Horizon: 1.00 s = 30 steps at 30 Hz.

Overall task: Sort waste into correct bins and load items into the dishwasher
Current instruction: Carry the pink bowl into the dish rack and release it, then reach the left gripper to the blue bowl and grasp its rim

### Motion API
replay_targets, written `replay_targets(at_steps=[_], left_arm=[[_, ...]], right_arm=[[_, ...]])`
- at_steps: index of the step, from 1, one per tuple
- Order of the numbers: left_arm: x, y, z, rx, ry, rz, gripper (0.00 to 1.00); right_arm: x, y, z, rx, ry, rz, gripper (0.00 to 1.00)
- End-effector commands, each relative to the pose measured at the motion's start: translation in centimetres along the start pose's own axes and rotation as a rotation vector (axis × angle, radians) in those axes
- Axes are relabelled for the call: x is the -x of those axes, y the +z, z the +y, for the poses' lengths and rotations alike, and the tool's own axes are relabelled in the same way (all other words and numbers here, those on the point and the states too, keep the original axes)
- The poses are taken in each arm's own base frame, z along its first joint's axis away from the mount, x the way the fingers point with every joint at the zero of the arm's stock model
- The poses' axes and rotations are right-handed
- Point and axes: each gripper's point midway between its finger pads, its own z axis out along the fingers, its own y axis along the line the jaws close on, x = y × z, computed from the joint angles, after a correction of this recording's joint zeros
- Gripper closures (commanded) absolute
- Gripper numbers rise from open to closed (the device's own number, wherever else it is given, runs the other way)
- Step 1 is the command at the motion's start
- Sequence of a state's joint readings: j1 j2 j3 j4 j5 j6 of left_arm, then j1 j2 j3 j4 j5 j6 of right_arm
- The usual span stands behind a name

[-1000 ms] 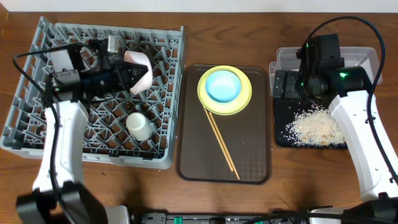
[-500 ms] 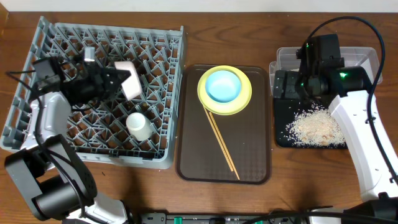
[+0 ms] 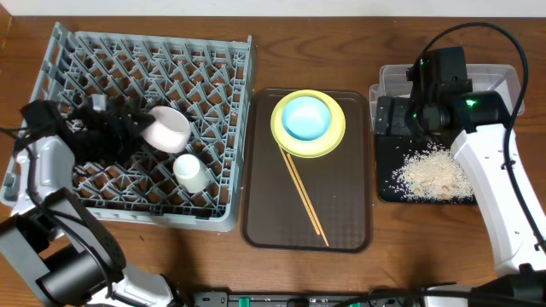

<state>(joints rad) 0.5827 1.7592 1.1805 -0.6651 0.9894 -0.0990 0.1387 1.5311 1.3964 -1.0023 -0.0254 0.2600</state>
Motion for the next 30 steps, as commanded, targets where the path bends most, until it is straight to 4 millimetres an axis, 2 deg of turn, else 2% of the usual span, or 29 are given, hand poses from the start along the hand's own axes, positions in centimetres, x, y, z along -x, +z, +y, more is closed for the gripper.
replay_targets(at_steps=[1, 4, 8, 11, 14, 19, 22, 27, 30], left_arm=[[1.0, -1.3, 1.2, 0.065, 0.007, -0.045, 0.16], [1.4, -2.6, 0.5, 0.068, 0.03, -0.087, 0.14], [1.3, -4.2, -1.7, 0.087, 0.1, -0.138, 0.13], [0.4, -4.8, -3.3, 0.196, 0.186, -0.168, 0.13], [-1.0, -4.3, -5.6, 0.278, 0.295, -0.174, 0.12], [-4.0, -2.0, -11.3, 0.356, 0.486, -0.133, 0.12], [-5.8, 0.1, -14.5, 0.393, 0.603, -0.091, 0.12], [-9.0, 4.8, -19.8, 0.361, 0.791, -0.021, 0.11], [-11.1, 8.7, -22.3, 0.295, 0.919, 0.016, 0.11]], right_arm=[[0.6, -0.4, -0.4, -0.013, 0.012, -0.02, 0.01], [0.6, -0.4, -0.4, -0.013, 0.012, -0.02, 0.01], [0.6, -0.4, -0.4, -0.013, 0.008, -0.02, 0.01], [0.6, -0.4, -0.4, -0.013, 0.009, -0.021, 0.01], [0.8, -0.4, -0.4, -0.013, 0.009, -0.026, 0.01], [0.8, -0.5, -1.1, -0.032, 0.029, -0.027, 0.01], [0.7, -0.6, -2.5, -0.051, 0.069, -0.014, 0.01], [0.5, -1.1, -5.9, -0.096, 0.177, 0.009, 0.01], [0.2, -1.3, -7.6, -0.101, 0.227, 0.022, 0.01]])
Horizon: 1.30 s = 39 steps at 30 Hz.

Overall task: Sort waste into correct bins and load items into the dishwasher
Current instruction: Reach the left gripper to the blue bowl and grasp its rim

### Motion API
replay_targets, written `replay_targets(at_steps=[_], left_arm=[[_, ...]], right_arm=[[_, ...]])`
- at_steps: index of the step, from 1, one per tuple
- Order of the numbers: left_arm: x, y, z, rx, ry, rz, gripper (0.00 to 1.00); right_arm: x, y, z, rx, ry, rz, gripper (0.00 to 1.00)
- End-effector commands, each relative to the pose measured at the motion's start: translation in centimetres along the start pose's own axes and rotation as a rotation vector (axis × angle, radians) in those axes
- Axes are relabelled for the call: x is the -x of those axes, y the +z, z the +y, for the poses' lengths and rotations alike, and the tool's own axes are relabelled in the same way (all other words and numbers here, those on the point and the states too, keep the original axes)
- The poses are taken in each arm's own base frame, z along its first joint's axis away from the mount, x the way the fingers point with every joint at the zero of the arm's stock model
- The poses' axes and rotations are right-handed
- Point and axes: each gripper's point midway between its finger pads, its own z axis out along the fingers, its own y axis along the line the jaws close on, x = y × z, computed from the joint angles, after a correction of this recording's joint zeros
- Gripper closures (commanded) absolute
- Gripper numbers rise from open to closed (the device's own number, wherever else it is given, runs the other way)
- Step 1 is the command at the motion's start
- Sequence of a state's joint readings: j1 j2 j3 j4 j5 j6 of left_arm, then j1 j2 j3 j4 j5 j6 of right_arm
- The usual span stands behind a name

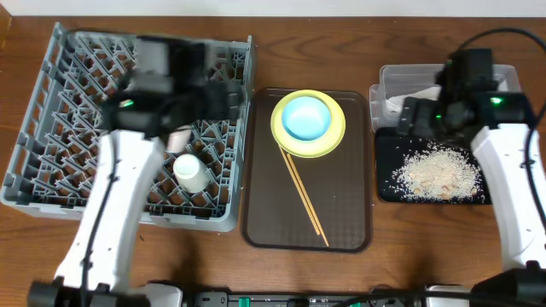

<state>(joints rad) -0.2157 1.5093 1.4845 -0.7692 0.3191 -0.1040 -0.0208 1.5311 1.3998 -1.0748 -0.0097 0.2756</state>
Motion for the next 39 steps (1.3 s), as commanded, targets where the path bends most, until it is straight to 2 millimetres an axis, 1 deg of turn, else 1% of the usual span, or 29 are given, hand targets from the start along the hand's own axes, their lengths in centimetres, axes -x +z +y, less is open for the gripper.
replay_targets(at_steps=[1, 4, 6, 8, 9, 13, 15, 16, 18, 20, 21, 22, 23, 24, 26, 27, 29, 31, 35, 39], left_arm=[[0.7, 3.3, -2.9, 0.0, 0.128, -0.004, 0.11], [0.7, 6.8, -6.1, -0.031, 0.248, -0.02, 0.11], [0.1, 9.1, -7.5, -0.032, 0.295, -0.01, 0.11], [-1.2, 11.4, -9.1, -0.055, 0.341, 0.017, 0.11], [-2.1, 12.7, -10.0, -0.067, 0.365, 0.036, 0.11], [-5.7, 16.9, -12.6, -0.104, 0.454, 0.111, 0.12], [-7.3, 18.5, -12.9, -0.092, 0.488, 0.146, 0.12], [-8.2, 19.5, -12.7, -0.061, 0.5, 0.165, 0.12], [-9.2, 20.7, -12.0, -0.017, 0.514, 0.189, 0.14], [-10.0, 21.6, -11.3, 0.013, 0.519, 0.213, 0.18], [-10.4, 21.8, -11.1, 0.015, 0.518, 0.223, 0.21], [-10.6, 22.1, -10.9, 0.019, 0.517, 0.233, 0.27], [-10.7, 22.1, -10.8, 0.021, 0.516, 0.237, 0.35], [-10.7, 22.2, -10.7, 0.023, 0.514, 0.239, 0.46], [-10.8, 22.2, -10.6, 0.023, 0.514, 0.241, 0.57], [-10.8, 22.1, -10.6, 0.024, 0.514, 0.242, 0.65], [-11.0, 22.1, -10.5, 0.026, 0.513, 0.254, 0.74], [-11.5, 22.0, -10.3, 0.034, 0.493, 0.273, 0.75], [-12.4, 22.0, -9.7, 0.044, 0.48, 0.302, 0.71], [-12.6, 22.1, -9.6, 0.046, 0.481, 0.307, 0.71]], right_arm=[[0.9, -0.7, -1.8, -0.011, 0.075, -0.017, 0.01], [1.0, -0.8, -2.8, -0.022, 0.102, -0.016, 0.01], [1.0, -0.8, -3.1, -0.026, 0.11, -0.014, 0.01], [0.9, -0.8, -3.2, -0.028, 0.11, -0.012, 0.01], [0.9, -0.8, -3.2, -0.028, 0.11, -0.011, 0.01], [0.9, -0.8, -3.2, -0.028, 0.109, -0.011, 0.01], [0.9, -0.8, -3.2, -0.028, 0.109, -0.011, 0.01], [0.9, -0.8, -3.2, -0.028, 0.109, -0.011, 0.01], [0.9, -0.8, -3.2, -0.028, 0.109, -0.01, 0.01], [0.9, -0.8, -3.2, -0.028, 0.109, -0.008, 0.01], [0.8, -0.8, -3.3, -0.029, 0.109, -0.007, 0.01], [0.8, -0.8, -3.3, -0.029, 0.109, -0.007, 0.01], [0.8, -0.8, -3.3, -0.029, 0.109, -0.007, 0.01], [0.8, -0.8, -3.3, -0.029, 0.109, -0.007, 0.01], [0.8, -0.8, -3.3, -0.029, 0.109, -0.007, 0.01], [0.8, -0.8, -3.3, -0.029, 0.109, -0.007, 0.01], [0.8, -0.8, -3.3, -0.029, 0.109, -0.006, 0.01], [0.8, -0.8, -3.3, -0.029, 0.109, -0.006, 0.01], [0.8, -0.8, -3.3, -0.029, 0.109, -0.005, 0.01], [0.8, -0.8, -3.3, -0.029, 0.109, -0.006, 0.01]])
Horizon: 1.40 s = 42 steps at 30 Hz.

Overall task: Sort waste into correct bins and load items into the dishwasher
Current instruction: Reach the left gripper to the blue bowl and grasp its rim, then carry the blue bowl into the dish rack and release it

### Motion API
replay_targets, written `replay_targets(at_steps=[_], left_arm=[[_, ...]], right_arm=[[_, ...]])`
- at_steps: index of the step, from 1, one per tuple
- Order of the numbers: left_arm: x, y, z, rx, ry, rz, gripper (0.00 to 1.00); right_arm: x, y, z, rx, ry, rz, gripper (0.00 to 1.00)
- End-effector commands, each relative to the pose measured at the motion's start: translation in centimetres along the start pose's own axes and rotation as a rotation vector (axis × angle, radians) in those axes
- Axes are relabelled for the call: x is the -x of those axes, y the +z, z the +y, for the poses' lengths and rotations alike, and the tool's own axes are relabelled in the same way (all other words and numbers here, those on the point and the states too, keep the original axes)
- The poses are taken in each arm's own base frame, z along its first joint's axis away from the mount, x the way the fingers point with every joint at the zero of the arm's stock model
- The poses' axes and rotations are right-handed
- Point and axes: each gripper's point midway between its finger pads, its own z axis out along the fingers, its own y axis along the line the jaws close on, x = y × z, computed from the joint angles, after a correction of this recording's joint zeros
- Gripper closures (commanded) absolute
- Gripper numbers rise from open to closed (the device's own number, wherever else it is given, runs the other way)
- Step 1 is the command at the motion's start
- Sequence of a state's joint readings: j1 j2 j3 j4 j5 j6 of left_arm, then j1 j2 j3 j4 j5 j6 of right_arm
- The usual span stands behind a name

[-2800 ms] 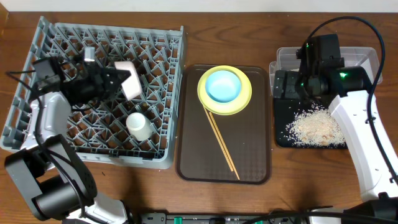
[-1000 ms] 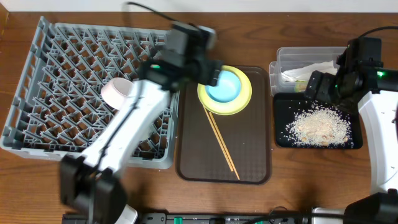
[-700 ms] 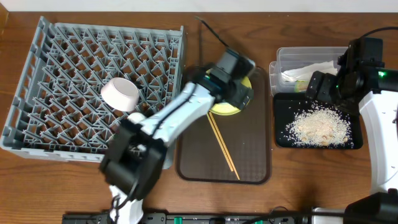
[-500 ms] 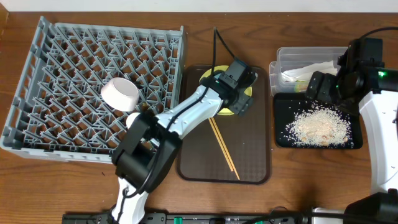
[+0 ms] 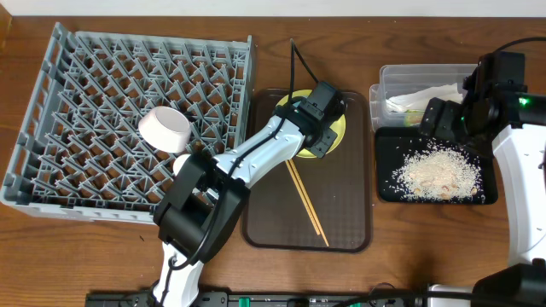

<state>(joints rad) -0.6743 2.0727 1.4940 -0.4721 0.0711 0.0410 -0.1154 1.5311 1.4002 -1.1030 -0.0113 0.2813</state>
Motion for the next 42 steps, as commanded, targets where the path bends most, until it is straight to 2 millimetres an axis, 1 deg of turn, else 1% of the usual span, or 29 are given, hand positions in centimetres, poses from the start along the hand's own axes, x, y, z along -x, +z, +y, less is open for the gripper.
replay_targets(at_steps=[1, 4, 5, 10, 13, 15, 17, 19, 21, 22, 24, 27, 30, 32, 35, 37, 38, 40, 42], left_arm=[[-0.2, 0.1, 0.4, 0.015, -0.015, 0.006, 0.72], [-0.2, 0.1, 0.4, 0.014, -0.015, 0.005, 0.81], [-0.2, 0.1, 0.3, 0.014, -0.014, 0.007, 0.87], [-0.5, 0.1, 0.3, 0.013, -0.012, 0.02, 0.92], [-0.5, 0.0, 0.3, 0.014, -0.012, 0.017, 0.92], [-0.2, -0.4, 0.3, 0.014, -0.013, 0.008, 0.93], [0.4, -1.2, 0.3, 0.013, -0.013, -0.014, 0.92], [1.5, -2.8, 0.3, 0.012, -0.013, -0.051, 0.93], [2.6, -4.8, 0.3, 0.011, -0.014, -0.1, 0.93], [3.3, -6.4, 0.3, 0.011, -0.016, -0.135, 0.93], [4.2, -8.8, 0.8, 0.015, -0.026, -0.184, 0.93], [5.5, -12.6, 2.6, 0.032, -0.065, -0.267, 0.93], [6.3, -16.1, 5.1, 0.055, -0.11, -0.342, 0.93], [6.5, -17.7, 6.3, 0.038, -0.136, -0.377, 0.92], [6.6, -19.9, 8.1, -0.049, -0.192, -0.429, 0.93], [6.4, -20.6, 9.6, -0.099, -0.267, -0.444, 0.93], [6.0, -21.1, 11.4, -0.151, -0.348, -0.452, 0.93], [5.6, -21.7, 13.0, -0.254, -0.429, -0.468, 0.93], [5.6, -22.7, 13.6, -0.368, -0.442, -0.497, 0.92]], right_arm=[[0.7, -0.7, 0.1, 0.009, 0.015, -0.022, 0.01], [0.7, -0.7, 0.1, 0.009, 0.015, -0.021, 0.01], [0.6, -0.7, 0.1, 0.009, 0.015, -0.02, 0.01], [0.6, -0.7, 0.1, 0.008, 0.015, -0.019, 0.01], [0.5, -0.7, 0.0, 0.008, 0.015, -0.017, 0.01], [0.5, -0.7, 0.0, 0.007, 0.015, -0.016, 0.01], [0.5, -0.7, 0.0, 0.007, 0.015, -0.016, 0.01], [0.5, -0.7, 0.0, 0.007, 0.015, -0.016, 0.01], [0.5, -0.7, 0.0, 0.007, 0.015, -0.016, 0.01], [0.5, -0.7, 0.0, 0.007, 0.015, -0.016, 0.01], [0.5, -0.7, 0.0, 0.007, 0.015, -0.016, 0.01], [0.5, -0.7, 0.0, 0.008, 0.015, -0.016, 0.01], [0.5, -0.7, 0.0, 0.008, 0.015, -0.016, 0.01], [0.5, -0.7, 0.0, 0.007, 0.015, -0.016, 0.01], [0.5, -0.7, 0.0, 0.008, 0.015, -0.016, 0.01], [0.5, -0.7, 0.0, 0.007, 0.015, -0.016, 0.01], [0.5, -0.7, 0.0, 0.007, 0.015, -0.016, 0.01], [0.5, -0.7, 0.0, 0.008, 0.015, -0.016, 0.01], [0.5, -0.7, 0.0, 0.007, 0.015, -0.016, 0.01]])
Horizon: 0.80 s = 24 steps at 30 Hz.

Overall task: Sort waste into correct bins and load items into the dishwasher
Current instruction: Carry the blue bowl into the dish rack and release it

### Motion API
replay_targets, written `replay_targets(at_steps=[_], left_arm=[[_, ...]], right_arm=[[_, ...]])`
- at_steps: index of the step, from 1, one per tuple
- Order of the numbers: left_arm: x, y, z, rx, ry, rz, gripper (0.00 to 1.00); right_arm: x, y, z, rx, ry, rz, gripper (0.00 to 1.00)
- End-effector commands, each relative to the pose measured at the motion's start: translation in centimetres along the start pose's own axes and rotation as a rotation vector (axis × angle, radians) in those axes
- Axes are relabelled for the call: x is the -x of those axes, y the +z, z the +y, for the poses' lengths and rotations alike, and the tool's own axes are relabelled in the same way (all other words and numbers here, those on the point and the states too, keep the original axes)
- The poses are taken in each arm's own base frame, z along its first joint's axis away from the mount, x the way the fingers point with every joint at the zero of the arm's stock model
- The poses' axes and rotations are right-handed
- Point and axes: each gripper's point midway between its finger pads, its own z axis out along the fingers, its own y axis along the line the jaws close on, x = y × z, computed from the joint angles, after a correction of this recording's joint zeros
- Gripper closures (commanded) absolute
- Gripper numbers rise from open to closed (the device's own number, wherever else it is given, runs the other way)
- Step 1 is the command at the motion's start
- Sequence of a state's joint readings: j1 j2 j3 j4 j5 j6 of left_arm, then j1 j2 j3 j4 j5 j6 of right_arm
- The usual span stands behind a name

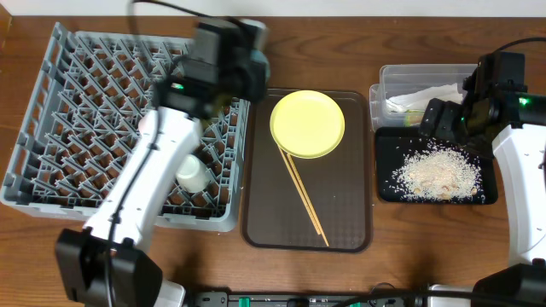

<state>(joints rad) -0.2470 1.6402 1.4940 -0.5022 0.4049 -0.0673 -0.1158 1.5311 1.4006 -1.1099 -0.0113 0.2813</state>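
Note:
The yellow plate (pixel 308 124) lies bare on the brown tray (pixel 269 213), with a pair of chopsticks (pixel 304 194) slanting below it. No blue bowl shows anywhere. My left gripper (pixel 246 72) hangs over the far right corner of the grey dish rack (pixel 51 53); its dark head hides the fingers and anything between them. A white cup (pixel 192 174) sits in the rack beside the left arm. My right gripper (pixel 432 116) hovers at the far edge of the black tray (pixel 386 162) of spilled rice (pixel 437 175); its fingers cannot be made out.
A clear container (pixel 409 81) holding crumpled paper stands behind the black tray. The left arm crosses the rack's middle and covers part of it. Wooden table surrounds the rack and both trays.
My left gripper was down on the yellow plate and is now over the rack's far right corner. The plate now lies bare. The white bowl in the rack is covered by the arm. The right arm has not moved.
The blue bowl sat on the yellow plate while my left gripper was at the rack's left by the white bowl. Then the left arm was over the rack's far middle, then on the plate. The bowl is now off the plate. The right gripper shifted right along the black tray.

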Motion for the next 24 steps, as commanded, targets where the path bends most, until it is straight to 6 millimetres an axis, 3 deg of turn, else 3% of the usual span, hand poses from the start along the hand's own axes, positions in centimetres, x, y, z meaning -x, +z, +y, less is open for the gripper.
replay_targets(at_steps=[1, 4, 7, 18, 24], left_arm=[[1.5, -2.3, -0.5, -0.316, -0.139, -0.021, 0.93], [2.4, -3.8, 0.5, -0.463, -0.205, -0.042, 0.92], [2.5, -4.2, 2.9, -0.513, -0.328, -0.034, 0.92], [-0.1, -1.0, 10.0, -0.593, -0.714, 0.069, 0.93], [-1.4, -0.1, 13.9, -0.559, -0.8, 0.06, 0.93]], right_arm=[[0.7, -0.7, 0.1, 0.009, 0.014, -0.022, 0.01], [0.7, -0.7, 0.1, 0.009, 0.014, -0.022, 0.01], [0.7, -0.7, 0.1, 0.009, 0.014, -0.022, 0.01], [0.7, -0.7, 0.1, 0.009, 0.014, -0.022, 0.01], [0.7, -0.7, 0.1, 0.009, 0.014, -0.022, 0.01]])
